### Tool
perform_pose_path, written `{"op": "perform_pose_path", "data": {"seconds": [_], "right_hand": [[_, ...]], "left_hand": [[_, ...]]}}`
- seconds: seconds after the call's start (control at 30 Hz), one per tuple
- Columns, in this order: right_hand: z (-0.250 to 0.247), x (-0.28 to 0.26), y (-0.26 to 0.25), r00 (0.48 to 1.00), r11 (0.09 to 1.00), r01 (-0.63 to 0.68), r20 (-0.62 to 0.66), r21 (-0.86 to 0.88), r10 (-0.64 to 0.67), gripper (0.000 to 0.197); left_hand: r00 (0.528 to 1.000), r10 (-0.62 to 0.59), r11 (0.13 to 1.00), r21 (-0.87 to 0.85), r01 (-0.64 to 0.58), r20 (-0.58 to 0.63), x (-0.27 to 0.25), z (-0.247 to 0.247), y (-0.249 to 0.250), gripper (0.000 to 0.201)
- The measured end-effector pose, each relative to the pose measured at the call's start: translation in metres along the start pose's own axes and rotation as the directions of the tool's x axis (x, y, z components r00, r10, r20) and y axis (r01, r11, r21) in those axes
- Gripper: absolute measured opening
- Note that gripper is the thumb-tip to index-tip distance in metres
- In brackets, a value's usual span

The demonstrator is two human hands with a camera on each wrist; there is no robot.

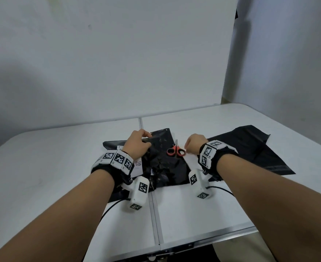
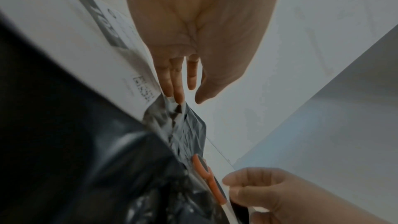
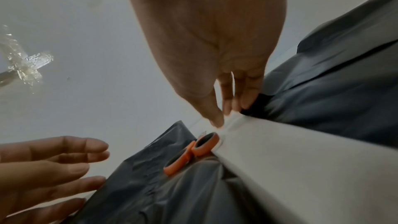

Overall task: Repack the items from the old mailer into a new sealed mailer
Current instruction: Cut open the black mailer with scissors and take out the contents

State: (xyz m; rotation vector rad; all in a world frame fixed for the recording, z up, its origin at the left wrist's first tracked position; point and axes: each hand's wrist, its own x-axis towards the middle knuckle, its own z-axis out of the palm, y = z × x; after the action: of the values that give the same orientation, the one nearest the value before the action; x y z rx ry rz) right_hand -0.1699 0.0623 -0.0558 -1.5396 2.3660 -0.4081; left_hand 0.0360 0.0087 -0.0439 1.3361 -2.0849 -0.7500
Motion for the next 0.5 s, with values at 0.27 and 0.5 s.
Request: {"op": "perform_pose_path", "data": {"seconds": [0.27,0.5], "right_hand": [[0.007,-0.005,-0.033,0.999,1.000,0.014,0.041,0.028,-0.015,0.035],[0.001,-0.020,-0.047,0.997,0.959,0.072,0.011,-0.273,-0.072,0.015]], "left_hand": [[0.999,-0.025,0.999,-0.043,0.026,0.034,-0.005,-0.005,-0.004,0.022],[0.999,0.029,0.996,0.084,-0.032,0.041,-0.019,-0.021,-0.004,0.025]]}}
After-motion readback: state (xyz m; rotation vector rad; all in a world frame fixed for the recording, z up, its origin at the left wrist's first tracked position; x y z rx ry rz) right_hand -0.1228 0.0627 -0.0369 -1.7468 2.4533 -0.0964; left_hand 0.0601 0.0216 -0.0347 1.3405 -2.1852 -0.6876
